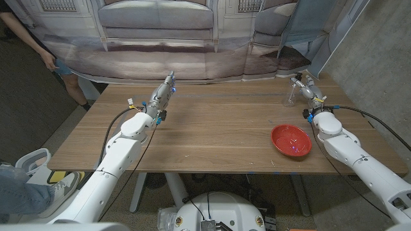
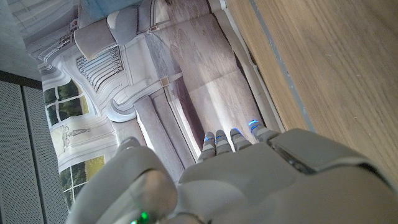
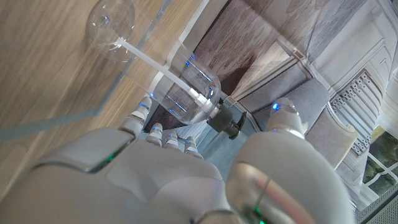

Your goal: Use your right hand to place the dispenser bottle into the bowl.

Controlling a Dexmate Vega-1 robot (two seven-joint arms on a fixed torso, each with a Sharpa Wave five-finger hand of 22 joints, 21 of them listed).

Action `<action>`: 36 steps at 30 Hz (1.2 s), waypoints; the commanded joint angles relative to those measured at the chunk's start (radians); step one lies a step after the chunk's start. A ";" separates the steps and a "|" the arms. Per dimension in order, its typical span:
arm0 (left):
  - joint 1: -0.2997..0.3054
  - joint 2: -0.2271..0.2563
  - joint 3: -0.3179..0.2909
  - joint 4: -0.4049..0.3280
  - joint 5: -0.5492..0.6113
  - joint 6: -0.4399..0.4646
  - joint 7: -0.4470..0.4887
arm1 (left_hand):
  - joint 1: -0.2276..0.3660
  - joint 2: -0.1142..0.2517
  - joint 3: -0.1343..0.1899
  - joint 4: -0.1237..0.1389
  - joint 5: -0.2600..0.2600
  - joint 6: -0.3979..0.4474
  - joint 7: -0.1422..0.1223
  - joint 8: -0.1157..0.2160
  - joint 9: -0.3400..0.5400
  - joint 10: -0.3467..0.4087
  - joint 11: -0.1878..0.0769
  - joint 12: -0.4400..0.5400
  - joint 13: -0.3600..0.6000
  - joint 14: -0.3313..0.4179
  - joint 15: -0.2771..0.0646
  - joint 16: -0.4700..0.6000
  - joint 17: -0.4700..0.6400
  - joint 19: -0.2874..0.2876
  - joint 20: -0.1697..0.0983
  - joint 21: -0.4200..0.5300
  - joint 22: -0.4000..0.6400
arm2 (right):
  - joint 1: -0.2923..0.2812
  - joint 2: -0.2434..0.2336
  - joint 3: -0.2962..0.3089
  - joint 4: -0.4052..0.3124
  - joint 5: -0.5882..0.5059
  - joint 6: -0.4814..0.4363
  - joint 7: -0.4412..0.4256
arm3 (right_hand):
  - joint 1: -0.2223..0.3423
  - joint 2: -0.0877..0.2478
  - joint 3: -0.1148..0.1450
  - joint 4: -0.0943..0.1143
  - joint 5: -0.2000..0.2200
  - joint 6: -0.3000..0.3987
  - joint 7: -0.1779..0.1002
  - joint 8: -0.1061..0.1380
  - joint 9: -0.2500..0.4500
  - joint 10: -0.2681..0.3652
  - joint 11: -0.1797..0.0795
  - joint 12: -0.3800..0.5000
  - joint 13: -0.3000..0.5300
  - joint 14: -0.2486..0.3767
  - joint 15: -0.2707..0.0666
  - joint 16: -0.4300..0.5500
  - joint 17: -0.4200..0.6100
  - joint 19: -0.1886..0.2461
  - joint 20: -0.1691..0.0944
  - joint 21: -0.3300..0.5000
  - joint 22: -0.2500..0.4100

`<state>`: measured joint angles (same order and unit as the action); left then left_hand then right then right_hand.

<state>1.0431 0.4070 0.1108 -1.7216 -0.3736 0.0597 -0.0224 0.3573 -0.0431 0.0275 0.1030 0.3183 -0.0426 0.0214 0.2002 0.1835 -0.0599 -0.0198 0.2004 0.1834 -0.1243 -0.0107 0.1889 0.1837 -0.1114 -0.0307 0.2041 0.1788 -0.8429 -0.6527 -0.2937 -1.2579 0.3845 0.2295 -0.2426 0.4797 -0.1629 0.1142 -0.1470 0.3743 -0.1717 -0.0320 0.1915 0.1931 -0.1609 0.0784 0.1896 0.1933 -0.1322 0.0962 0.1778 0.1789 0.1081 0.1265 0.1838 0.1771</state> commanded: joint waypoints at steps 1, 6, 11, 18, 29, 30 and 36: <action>0.007 0.002 -0.003 -0.007 -0.003 0.007 0.006 | 0.008 0.006 -0.004 0.001 0.002 0.001 0.001 -0.001 0.003 0.000 0.001 0.003 0.004 0.001 0.003 0.000 0.002 -0.003 0.006 -0.002 0.003 | 0.043 0.009 -0.026 0.047 -0.007 -0.002 0.019 | 0.012 0.006 -0.008 0.001 0.010 -0.063 -0.003 0.008 0.004 0.008 0.000 0.012 0.003 0.004 0.000 0.006 0.003 0.004 0.003 0.005 0.002; 0.005 0.000 -0.002 -0.002 -0.004 0.008 0.007 | 0.008 0.006 -0.005 0.001 0.002 0.001 0.001 -0.001 0.003 0.001 -0.001 0.003 0.004 0.001 0.004 0.000 0.002 -0.003 0.006 -0.002 0.003 | 0.054 0.008 -0.035 0.055 -0.011 -0.014 0.020 | 0.014 0.008 -0.009 0.002 0.012 -0.056 -0.004 0.011 0.004 0.012 0.001 0.014 0.003 0.008 -0.002 0.008 0.003 0.006 0.003 0.006 0.002; 0.000 -0.003 0.000 0.009 -0.004 0.005 0.003 | 0.008 0.007 -0.006 0.001 0.002 0.002 0.001 -0.001 0.004 0.002 -0.003 0.004 0.004 0.002 0.004 0.000 0.002 -0.003 0.006 -0.002 0.003 | 0.061 0.009 -0.044 0.068 -0.016 -0.014 0.020 | 0.017 0.011 -0.009 0.002 0.014 -0.052 -0.005 0.012 0.004 0.013 0.001 0.015 0.003 0.011 -0.003 0.009 0.003 0.008 0.003 0.007 0.002; -0.005 -0.004 0.002 0.016 -0.004 0.009 0.000 | 0.009 0.008 -0.008 0.001 0.002 0.002 0.001 -0.001 0.004 -0.001 -0.001 0.002 0.004 0.001 0.003 0.000 0.002 -0.004 0.005 -0.003 0.003 | 0.071 0.015 -0.054 0.078 -0.023 -0.022 0.010 | 0.023 0.017 -0.007 0.002 0.017 -0.049 -0.006 0.014 0.005 0.016 -0.002 0.017 0.003 0.015 -0.004 0.011 0.003 0.010 0.003 0.008 0.002; -0.001 -0.002 0.000 0.010 -0.001 0.021 0.003 | 0.010 0.010 -0.009 0.001 0.002 0.003 0.002 -0.001 0.004 0.001 -0.002 0.003 0.004 0.002 0.003 0.000 0.002 -0.004 0.005 -0.002 0.003 | 0.109 0.047 -0.080 0.139 -0.038 -0.010 -0.001 | 0.042 0.031 -0.003 0.001 0.024 -0.020 -0.015 0.025 0.005 0.015 -0.004 0.019 0.003 0.014 -0.013 0.010 0.004 0.012 0.006 0.009 0.002; -0.001 -0.002 0.000 0.010 -0.001 0.022 0.003 | 0.010 0.010 -0.010 0.001 0.002 0.003 0.002 -0.001 0.004 0.002 -0.001 0.003 0.004 0.002 0.004 0.000 0.002 -0.004 0.006 -0.003 0.003 | 0.109 0.048 -0.080 0.141 -0.038 -0.008 -0.001 | 0.048 0.035 -0.001 0.001 0.027 -0.008 -0.019 0.030 0.005 0.015 -0.004 0.019 0.003 0.013 -0.013 0.010 0.004 0.013 0.009 0.010 0.002; -0.001 -0.002 0.001 0.008 0.001 0.025 0.003 | 0.011 0.012 -0.010 0.001 0.002 0.004 0.002 -0.001 0.004 0.002 -0.003 0.003 0.004 0.001 0.003 0.000 0.002 -0.004 0.006 -0.003 0.003 | 0.117 0.060 -0.086 0.153 -0.042 -0.013 -0.024 | 0.069 0.052 0.007 0.000 0.032 0.027 -0.026 0.041 0.005 0.021 -0.008 0.024 0.004 0.023 -0.020 0.014 0.005 0.027 0.017 0.015 0.002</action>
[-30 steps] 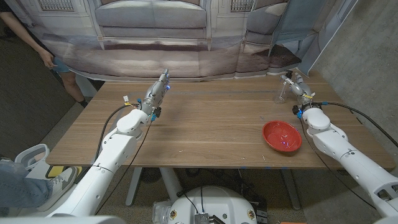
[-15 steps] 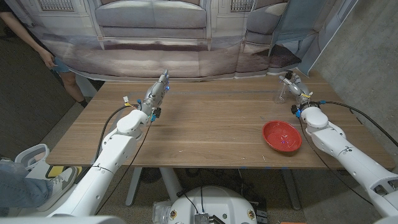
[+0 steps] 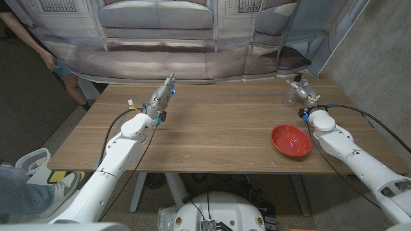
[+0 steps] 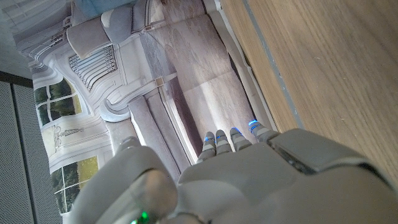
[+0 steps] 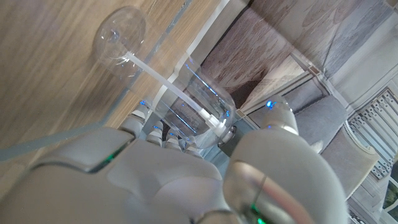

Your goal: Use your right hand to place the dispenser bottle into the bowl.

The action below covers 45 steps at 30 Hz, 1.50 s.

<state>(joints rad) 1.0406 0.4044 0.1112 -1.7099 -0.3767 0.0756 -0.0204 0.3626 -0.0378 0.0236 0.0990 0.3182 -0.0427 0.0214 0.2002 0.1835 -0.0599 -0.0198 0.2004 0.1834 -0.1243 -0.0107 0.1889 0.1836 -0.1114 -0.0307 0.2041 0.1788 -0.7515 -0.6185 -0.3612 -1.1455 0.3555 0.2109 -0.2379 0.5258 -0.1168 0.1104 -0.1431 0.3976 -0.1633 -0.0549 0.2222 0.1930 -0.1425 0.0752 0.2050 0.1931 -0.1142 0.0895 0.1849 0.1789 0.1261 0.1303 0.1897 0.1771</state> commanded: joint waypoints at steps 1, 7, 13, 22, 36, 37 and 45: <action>0.002 0.000 0.001 -0.004 0.004 0.009 0.001 | 0.006 0.007 -0.006 0.005 0.002 0.004 0.002 -0.001 0.004 0.002 -0.003 0.003 0.004 0.002 0.003 0.000 0.002 -0.004 0.007 -0.003 0.003 | 0.025 0.025 -0.018 0.040 -0.013 0.006 -0.030 | 0.027 0.008 0.012 -0.004 0.010 0.021 -0.004 0.010 0.005 0.008 -0.007 0.011 0.004 0.008 -0.015 0.008 0.005 0.011 0.014 0.009 0.002; -0.002 -0.001 0.002 -0.002 0.006 0.011 0.000 | 0.007 0.008 -0.007 0.005 0.002 0.004 0.001 -0.001 0.004 0.002 -0.002 0.003 0.004 0.001 0.003 0.000 0.002 -0.004 0.006 -0.002 0.003 | 0.014 0.017 -0.014 0.021 -0.011 -0.007 -0.045 | 0.044 0.021 0.019 -0.005 0.012 0.039 -0.007 0.014 0.004 0.016 -0.008 0.015 0.004 0.022 -0.021 0.012 0.006 0.027 0.015 0.014 0.002; -0.011 -0.002 0.007 0.004 0.007 0.011 -0.005 | 0.008 0.010 -0.007 0.004 0.002 0.005 0.001 -0.001 0.004 0.001 -0.001 0.003 0.004 0.002 0.003 0.000 0.002 -0.004 0.006 -0.002 0.003 | 0.004 0.008 -0.009 -0.001 -0.011 -0.026 -0.061 | 0.062 0.035 0.027 -0.007 0.014 0.055 -0.010 0.017 0.004 0.025 -0.011 0.019 0.004 0.038 -0.027 0.016 0.006 0.041 0.014 0.018 0.003; -0.018 -0.005 0.013 0.006 0.011 0.015 -0.009 | 0.011 0.014 -0.008 0.004 0.002 0.005 0.001 -0.001 0.004 0.001 -0.003 0.003 0.004 0.002 0.005 0.000 0.002 -0.004 0.007 -0.003 0.003 | -0.022 0.008 0.002 -0.032 -0.031 -0.040 -0.132 | 0.139 0.070 0.054 -0.011 0.005 0.120 -0.027 0.026 0.004 0.109 -0.037 0.052 0.007 0.143 -0.061 0.041 0.013 0.158 0.014 0.052 0.010; -0.015 -0.009 0.015 0.010 0.011 0.011 -0.010 | 0.013 0.018 -0.009 0.004 0.002 0.007 0.001 -0.001 0.004 0.001 -0.002 0.002 0.004 0.002 0.004 0.000 0.002 -0.005 0.009 -0.003 0.003 | -0.027 0.000 -0.003 -0.074 -0.057 -0.122 -0.173 | 0.155 0.066 0.050 -0.002 -0.010 0.189 -0.037 0.035 0.004 0.209 -0.055 0.088 0.011 0.234 -0.083 0.058 0.021 0.225 -0.006 0.071 0.018; -0.014 -0.010 0.014 0.010 0.010 0.010 -0.009 | 0.014 0.018 -0.009 0.004 0.002 0.007 0.001 -0.001 0.004 0.001 -0.002 0.002 0.004 0.001 0.004 0.000 0.002 -0.005 0.009 -0.003 0.003 | -0.025 0.005 -0.002 -0.075 -0.055 -0.131 -0.179 | 0.155 0.066 0.050 -0.001 -0.011 0.193 -0.037 0.035 0.004 0.214 -0.056 0.090 0.011 0.237 -0.084 0.058 0.021 0.228 -0.009 0.072 0.018; -0.001 -0.012 0.008 0.005 0.008 0.004 -0.003 | 0.015 0.020 -0.010 0.004 0.002 0.007 0.002 -0.001 0.004 0.002 -0.004 0.003 0.004 0.002 0.004 0.000 0.002 -0.005 0.008 -0.003 0.003 | -0.009 0.021 -0.012 -0.056 -0.069 -0.144 -0.198 | 0.164 0.071 0.050 0.004 -0.022 0.254 -0.035 0.046 0.004 0.305 -0.064 0.122 0.013 0.296 -0.096 0.067 0.025 0.266 -0.037 0.082 0.022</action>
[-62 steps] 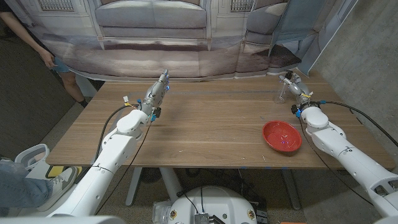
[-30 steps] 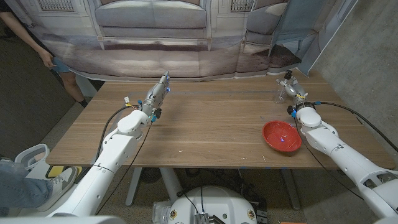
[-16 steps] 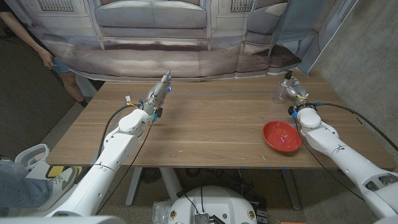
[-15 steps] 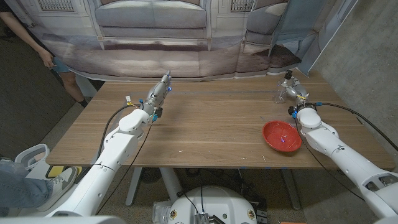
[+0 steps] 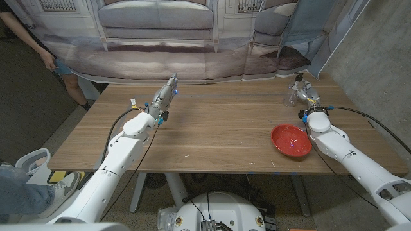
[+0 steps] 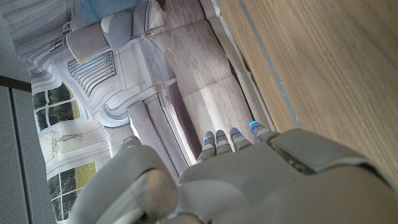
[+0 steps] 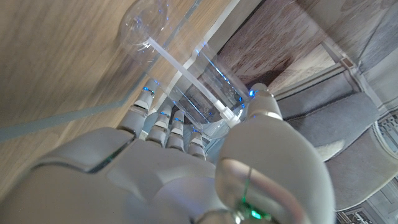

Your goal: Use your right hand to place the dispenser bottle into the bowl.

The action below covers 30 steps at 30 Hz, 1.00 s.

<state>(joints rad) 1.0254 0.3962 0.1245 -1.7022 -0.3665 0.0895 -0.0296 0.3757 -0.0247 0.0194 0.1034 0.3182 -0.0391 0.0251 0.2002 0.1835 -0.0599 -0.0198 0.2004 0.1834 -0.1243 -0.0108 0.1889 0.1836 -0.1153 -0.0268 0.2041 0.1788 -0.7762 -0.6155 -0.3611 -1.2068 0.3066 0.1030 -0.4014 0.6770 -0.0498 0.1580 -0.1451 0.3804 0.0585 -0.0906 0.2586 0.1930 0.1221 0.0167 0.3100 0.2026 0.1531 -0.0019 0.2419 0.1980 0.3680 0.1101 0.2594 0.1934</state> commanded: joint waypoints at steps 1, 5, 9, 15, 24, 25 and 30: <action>0.017 -0.004 -0.006 -0.003 -0.002 -0.010 0.007 | 0.002 0.007 -0.006 -0.001 0.002 0.003 -0.002 -0.001 0.004 0.003 -0.003 0.003 0.004 0.002 0.004 0.000 0.002 0.000 0.004 -0.002 0.003 | 0.017 0.018 -0.015 0.009 -0.024 -0.033 -0.033 | 0.016 0.005 0.003 0.006 -0.007 0.046 -0.002 0.013 0.005 0.054 -0.008 0.022 0.004 0.042 -0.005 0.013 0.006 0.032 -0.022 0.014 0.006; 0.023 -0.004 -0.009 -0.005 -0.004 -0.014 0.010 | 0.003 0.008 -0.006 -0.001 0.002 0.003 -0.002 -0.001 0.004 0.002 -0.003 0.003 0.004 0.002 0.004 0.000 0.002 -0.001 0.004 -0.003 0.003 | 0.023 0.030 -0.017 0.015 -0.031 -0.038 -0.056 | 0.026 0.011 0.006 0.006 -0.012 0.090 -0.008 0.023 0.005 0.096 -0.013 0.035 0.004 0.071 -0.015 0.016 0.006 0.057 -0.043 0.021 0.007; 0.025 -0.005 -0.010 -0.002 -0.006 -0.019 0.010 | 0.003 0.009 -0.006 -0.001 0.001 0.004 -0.001 -0.001 0.004 0.002 -0.002 0.003 0.004 0.002 0.005 0.000 0.002 0.000 0.003 -0.002 0.003 | 0.025 0.039 -0.018 0.022 -0.038 -0.034 -0.074 | 0.043 0.020 0.012 0.005 -0.021 0.137 -0.013 0.031 0.005 0.148 -0.024 0.052 0.004 0.124 -0.026 0.026 0.006 0.094 -0.070 0.034 0.009; 0.024 -0.007 -0.010 0.005 -0.008 -0.025 0.009 | 0.004 0.010 -0.007 -0.001 0.001 0.004 -0.002 -0.001 0.004 0.003 -0.004 0.003 0.004 0.002 0.005 0.000 0.002 0.000 0.004 -0.002 0.003 | 0.023 0.042 -0.014 0.017 -0.040 -0.037 -0.089 | 0.061 0.034 0.018 0.006 -0.035 0.223 -0.021 0.050 0.005 0.204 -0.035 0.067 0.003 0.193 -0.046 0.036 0.008 0.147 -0.106 0.052 0.012; 0.014 -0.009 -0.005 0.014 -0.008 -0.031 0.003 | 0.005 0.012 -0.008 -0.001 0.001 0.004 -0.003 -0.001 0.004 0.002 -0.003 0.002 0.004 0.002 0.006 0.000 0.002 -0.001 0.005 -0.002 0.003 | 0.007 0.030 -0.005 -0.014 -0.039 -0.045 -0.095 | 0.074 0.044 0.023 0.007 -0.051 0.277 -0.023 0.059 0.005 0.250 -0.037 0.079 0.002 0.252 -0.065 0.046 0.008 0.197 -0.132 0.070 0.013; 0.013 -0.009 -0.005 0.015 -0.008 -0.031 0.003 | 0.006 0.012 -0.009 -0.001 0.001 0.004 -0.002 -0.002 0.004 0.001 -0.002 0.002 0.004 0.003 0.006 0.000 0.002 0.000 0.005 -0.002 0.003 | 0.004 0.027 -0.003 -0.021 -0.038 -0.047 -0.093 | 0.075 0.045 0.023 0.007 -0.053 0.279 -0.023 0.059 0.006 0.255 -0.038 0.080 0.002 0.253 -0.065 0.045 0.008 0.201 -0.134 0.072 0.013; 0.011 -0.011 -0.003 0.023 -0.010 -0.034 -0.001 | 0.006 0.013 -0.009 -0.001 0.000 0.006 -0.002 -0.001 0.004 0.002 -0.002 0.002 0.004 0.003 0.005 0.000 0.002 0.001 0.004 -0.002 0.003 | -0.006 0.014 -0.001 -0.048 -0.039 -0.059 -0.083 | 0.079 0.052 0.026 0.009 -0.060 0.298 -0.019 0.062 0.006 0.266 -0.045 0.082 0.002 0.278 -0.061 0.050 0.009 0.216 -0.142 0.077 0.013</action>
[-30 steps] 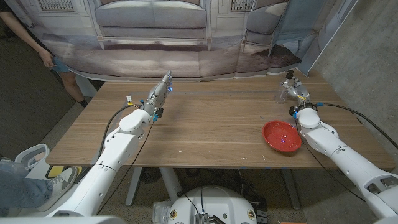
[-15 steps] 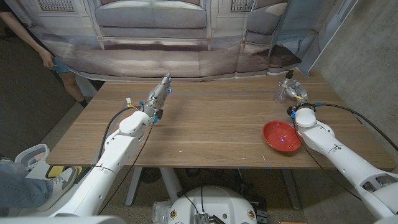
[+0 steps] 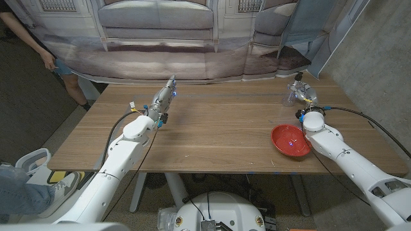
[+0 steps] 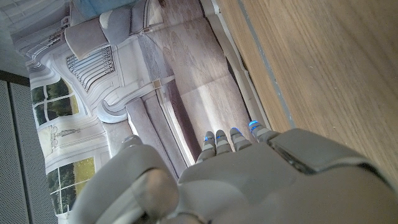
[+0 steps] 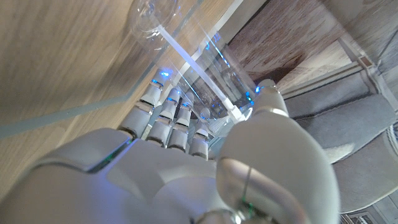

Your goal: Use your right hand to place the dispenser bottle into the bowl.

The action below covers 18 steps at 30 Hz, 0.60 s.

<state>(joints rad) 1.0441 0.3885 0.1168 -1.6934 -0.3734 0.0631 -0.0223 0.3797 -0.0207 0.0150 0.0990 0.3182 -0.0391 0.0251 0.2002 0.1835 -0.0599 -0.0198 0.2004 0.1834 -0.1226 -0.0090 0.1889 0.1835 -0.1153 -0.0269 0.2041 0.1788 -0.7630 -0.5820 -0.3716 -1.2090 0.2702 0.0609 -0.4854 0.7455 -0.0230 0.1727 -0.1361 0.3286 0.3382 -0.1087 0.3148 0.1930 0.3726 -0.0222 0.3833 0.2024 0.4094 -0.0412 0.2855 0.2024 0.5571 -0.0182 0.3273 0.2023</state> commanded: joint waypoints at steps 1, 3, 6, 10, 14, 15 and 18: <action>-0.008 -0.004 0.005 0.016 -0.004 -0.008 -0.009 | 0.002 0.009 -0.005 0.003 0.000 0.006 -0.001 -0.001 0.004 0.002 -0.002 0.002 0.004 0.002 0.003 0.001 0.002 0.001 0.004 -0.002 0.003 | -0.022 -0.022 0.010 -0.052 -0.004 -0.019 0.001 | 0.011 0.026 0.011 0.000 -0.009 0.021 -0.001 0.006 0.006 0.017 -0.004 0.009 0.002 0.024 -0.023 0.006 0.004 0.029 -0.015 0.010 0.004; -0.008 -0.004 0.005 0.019 -0.004 -0.009 -0.011 | 0.003 0.009 -0.005 0.003 0.000 0.005 -0.002 -0.001 0.004 0.002 -0.003 0.002 0.004 0.001 0.003 0.000 0.002 0.001 0.004 -0.002 0.003 | -0.027 -0.026 0.012 -0.059 -0.004 -0.016 0.005 | 0.014 0.029 0.013 0.000 -0.011 0.026 -0.001 0.006 0.006 0.020 -0.006 0.009 0.002 0.031 -0.024 0.008 0.004 0.034 -0.019 0.012 0.004; -0.007 -0.005 0.005 0.020 -0.005 -0.010 -0.011 | 0.003 0.010 -0.006 0.003 0.000 0.005 -0.001 -0.001 0.004 0.001 -0.004 0.002 0.004 0.001 0.002 0.000 0.002 0.001 0.004 -0.002 0.003 | -0.033 -0.024 0.020 -0.069 0.008 -0.014 0.012 | 0.016 0.031 0.014 0.000 -0.013 0.030 0.002 0.006 0.006 0.020 -0.007 0.008 0.002 0.032 -0.024 0.007 0.005 0.037 -0.023 0.013 0.004; -0.006 -0.001 0.005 0.016 -0.003 -0.009 -0.013 | 0.004 0.010 -0.006 0.003 0.000 0.005 -0.002 -0.001 0.004 0.002 -0.003 0.003 0.004 0.001 0.000 0.000 0.002 0.001 0.005 -0.002 0.003 | -0.038 -0.033 0.021 -0.081 0.010 -0.010 0.029 | 0.017 0.033 0.014 0.001 -0.017 0.034 0.007 0.005 0.006 0.022 -0.004 0.008 0.002 0.028 -0.023 0.003 0.005 0.033 -0.025 0.012 0.004; -0.004 0.004 0.003 0.006 -0.002 -0.003 -0.012 | 0.004 0.011 -0.007 0.003 0.000 0.004 -0.003 -0.002 0.004 0.003 -0.002 0.003 0.004 0.001 0.001 0.000 0.002 0.001 0.005 -0.002 0.003 | -0.046 -0.033 0.029 -0.090 0.020 0.008 0.042 | 0.017 0.035 0.014 0.002 -0.020 0.038 0.009 0.005 0.006 0.026 -0.001 0.008 0.002 0.028 -0.023 0.001 0.006 0.034 -0.028 0.012 0.004; -0.003 0.005 0.003 0.004 -0.002 -0.002 -0.011 | 0.005 0.011 -0.007 0.003 0.000 0.004 -0.002 -0.002 0.004 0.003 -0.002 0.003 0.004 0.001 0.000 0.000 0.002 0.000 0.005 -0.002 0.003 | -0.047 -0.033 0.032 -0.095 0.025 0.006 0.044 | 0.017 0.035 0.015 0.002 -0.020 0.039 0.010 0.005 0.006 0.027 -0.001 0.009 0.002 0.028 -0.025 0.001 0.006 0.034 -0.029 0.012 0.004; -0.003 0.006 0.002 0.001 -0.001 -0.001 -0.011 | 0.005 0.011 -0.008 0.003 0.000 0.004 -0.002 -0.002 0.004 0.002 -0.001 0.002 0.004 0.001 0.000 0.000 0.002 0.001 0.005 -0.002 0.003 | -0.050 -0.037 0.034 -0.102 0.028 0.009 0.055 | 0.017 0.038 0.015 0.003 -0.023 0.042 0.010 0.005 0.006 0.030 -0.005 0.009 0.002 0.030 -0.027 0.001 0.006 0.035 -0.032 0.012 0.004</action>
<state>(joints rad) 1.0388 0.3874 0.1207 -1.6796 -0.3762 0.0564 -0.0319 0.3836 -0.0167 0.0151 0.0990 0.3182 -0.0391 0.0251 0.2002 0.1835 -0.0599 -0.0198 0.2004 0.1834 -0.1226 -0.0090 0.1889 0.1835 -0.1152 -0.0269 0.2041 0.1788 -0.7940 -0.6070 -0.3532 -1.2733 0.2793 0.0511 -0.4627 0.7389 -0.0163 0.1809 -0.1362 0.3101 0.3667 -0.0984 0.3142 0.1979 0.3915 -0.0233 0.3876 0.2022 0.4361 -0.0462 0.2855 0.2063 0.5907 -0.0410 0.3371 0.2025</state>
